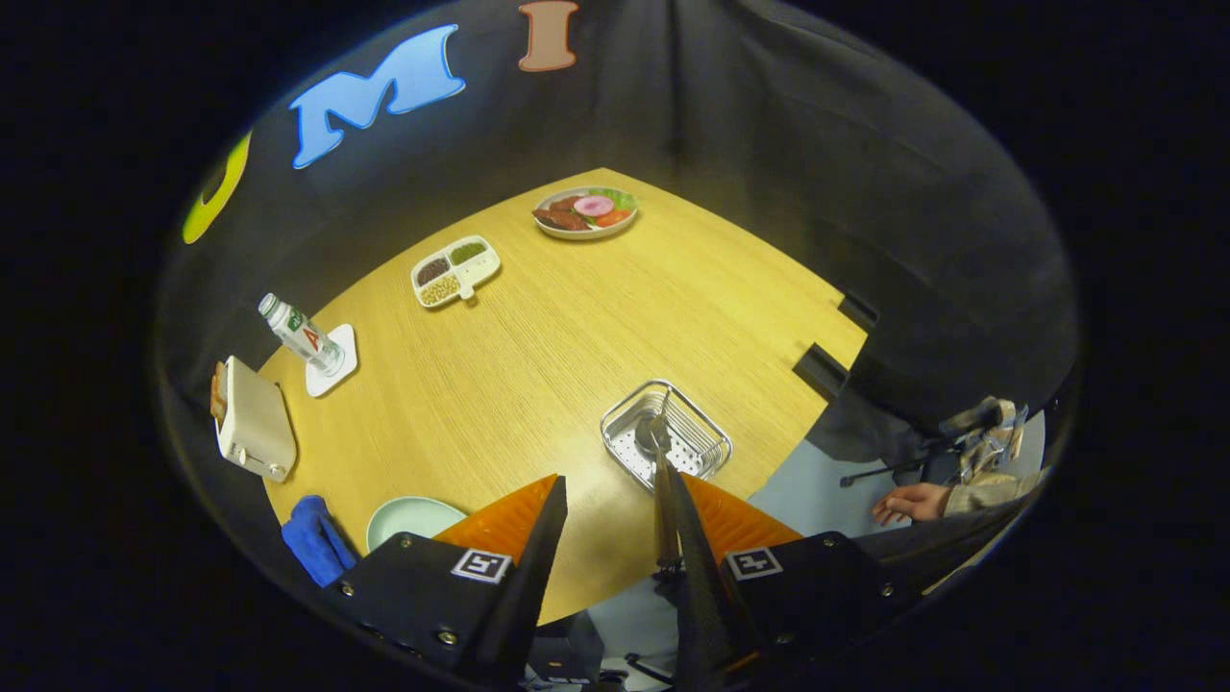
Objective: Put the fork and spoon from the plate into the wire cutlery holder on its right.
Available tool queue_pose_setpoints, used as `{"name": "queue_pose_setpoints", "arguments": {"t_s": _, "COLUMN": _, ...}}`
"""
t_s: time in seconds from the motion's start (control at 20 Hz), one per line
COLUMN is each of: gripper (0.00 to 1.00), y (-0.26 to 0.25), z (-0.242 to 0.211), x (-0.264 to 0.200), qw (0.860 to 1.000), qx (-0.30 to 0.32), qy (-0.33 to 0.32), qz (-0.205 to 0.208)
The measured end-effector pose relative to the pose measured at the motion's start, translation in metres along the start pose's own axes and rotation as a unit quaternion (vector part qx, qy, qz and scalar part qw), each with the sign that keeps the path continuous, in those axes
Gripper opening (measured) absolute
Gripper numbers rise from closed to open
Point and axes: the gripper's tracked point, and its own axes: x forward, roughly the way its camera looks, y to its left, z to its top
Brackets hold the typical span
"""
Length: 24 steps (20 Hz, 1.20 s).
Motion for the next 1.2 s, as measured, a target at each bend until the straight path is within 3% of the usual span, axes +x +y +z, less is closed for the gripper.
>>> {"name": "queue_pose_setpoints", "arguments": {"t_s": 0.25, "gripper": 0.66, "y": 0.028, "z": 0.064, "x": -0.034, "qw": 0.986, "qx": -0.035, "qy": -0.152, "qz": 0.049}}
{"name": "queue_pose_setpoints", "arguments": {"t_s": 0.5, "gripper": 0.67, "y": 0.052, "z": 0.112, "x": -0.081, "qw": 0.955, "qx": -0.065, "qy": -0.272, "qz": 0.097}}
{"name": "queue_pose_setpoints", "arguments": {"t_s": 0.65, "gripper": 0.67, "y": 0.07, "z": 0.132, "x": -0.111, "qw": 0.928, "qx": -0.08, "qy": -0.335, "qz": 0.138}}
{"name": "queue_pose_setpoints", "arguments": {"t_s": 0.9, "gripper": 0.67, "y": 0.085, "z": 0.148, "x": -0.139, "qw": 0.902, "qx": -0.104, "qy": -0.384, "qz": 0.166}}
{"name": "queue_pose_setpoints", "arguments": {"t_s": 1.2, "gripper": 0.67, "y": 0.097, "z": 0.165, "x": -0.158, "qw": 0.886, "qx": -0.113, "qy": -0.41, "qz": 0.185}}
